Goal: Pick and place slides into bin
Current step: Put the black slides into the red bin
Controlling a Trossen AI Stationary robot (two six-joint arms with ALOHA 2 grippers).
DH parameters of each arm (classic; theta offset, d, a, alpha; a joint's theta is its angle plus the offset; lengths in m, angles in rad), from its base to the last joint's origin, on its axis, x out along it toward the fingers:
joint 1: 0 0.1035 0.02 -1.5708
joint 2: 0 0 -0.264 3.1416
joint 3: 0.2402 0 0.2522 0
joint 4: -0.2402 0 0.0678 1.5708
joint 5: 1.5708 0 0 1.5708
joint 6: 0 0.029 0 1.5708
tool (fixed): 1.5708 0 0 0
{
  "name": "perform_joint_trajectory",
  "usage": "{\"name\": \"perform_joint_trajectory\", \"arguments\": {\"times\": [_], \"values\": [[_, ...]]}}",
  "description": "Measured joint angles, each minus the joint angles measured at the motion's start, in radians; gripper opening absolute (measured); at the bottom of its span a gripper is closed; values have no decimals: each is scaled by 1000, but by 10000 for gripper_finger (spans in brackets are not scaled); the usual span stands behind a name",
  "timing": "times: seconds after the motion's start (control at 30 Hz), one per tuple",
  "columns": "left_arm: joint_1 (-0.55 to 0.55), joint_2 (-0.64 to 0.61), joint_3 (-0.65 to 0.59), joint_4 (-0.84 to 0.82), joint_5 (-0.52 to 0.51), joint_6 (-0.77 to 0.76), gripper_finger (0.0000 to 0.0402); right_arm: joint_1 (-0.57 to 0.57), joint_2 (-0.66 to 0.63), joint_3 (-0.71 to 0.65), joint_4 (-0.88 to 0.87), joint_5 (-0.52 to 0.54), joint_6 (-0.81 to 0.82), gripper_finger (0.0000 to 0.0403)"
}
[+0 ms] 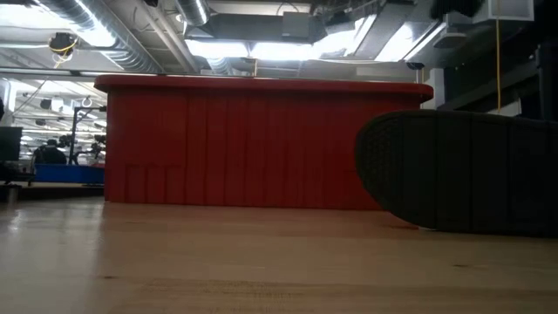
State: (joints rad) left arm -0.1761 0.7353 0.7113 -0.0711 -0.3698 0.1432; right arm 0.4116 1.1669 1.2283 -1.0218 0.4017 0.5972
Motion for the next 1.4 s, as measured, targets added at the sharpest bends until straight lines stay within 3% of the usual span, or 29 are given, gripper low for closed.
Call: {"name": "perform_joint_trajectory", "arguments": {"times": [0.17, 0.37, 0.53, 0.77, 1.17, 1.4], "values": [[0, 0, 0, 0, -2, 0, 3, 34, -137, -94, -23, -19, -7, 8], [0, 0, 0, 23, -27, -1, 2, 51, -294, -249, -31, -141, 27, 9], [0, 0, 0, 62, -33, 0, 3, 50, -352, -385, -29, -212, 28, 9], [0, 0, 0, 76, -121, -2, 3, 50, -346, -476, 0, -239, -57, 23], [0, 0, 0, 76, -164, -53, 2, 49, -275, -491, 57, -173, -299, 155], [0, 0, 0, 76, -172, -54, 2, 49, -187, -503, 73, -174, -314, 182]]}}
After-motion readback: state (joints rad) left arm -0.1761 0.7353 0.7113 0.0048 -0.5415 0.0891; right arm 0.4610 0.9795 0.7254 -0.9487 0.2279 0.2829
